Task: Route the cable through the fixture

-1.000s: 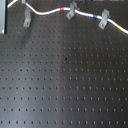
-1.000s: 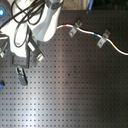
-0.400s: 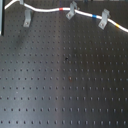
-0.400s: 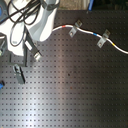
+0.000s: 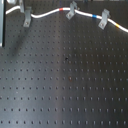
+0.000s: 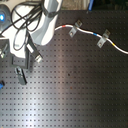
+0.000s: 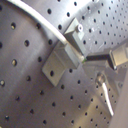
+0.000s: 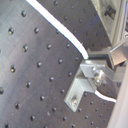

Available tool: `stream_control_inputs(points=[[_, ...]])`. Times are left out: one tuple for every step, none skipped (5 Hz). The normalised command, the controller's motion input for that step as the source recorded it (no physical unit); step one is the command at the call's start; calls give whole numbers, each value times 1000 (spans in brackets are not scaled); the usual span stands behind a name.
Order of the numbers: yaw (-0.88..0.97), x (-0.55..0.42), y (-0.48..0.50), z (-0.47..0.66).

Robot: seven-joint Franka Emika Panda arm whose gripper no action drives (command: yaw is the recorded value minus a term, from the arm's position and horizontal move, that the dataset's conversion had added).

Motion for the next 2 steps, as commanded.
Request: stream_control_inputs(points=[[0,-206,-22,318],[0,-201,37,742]])
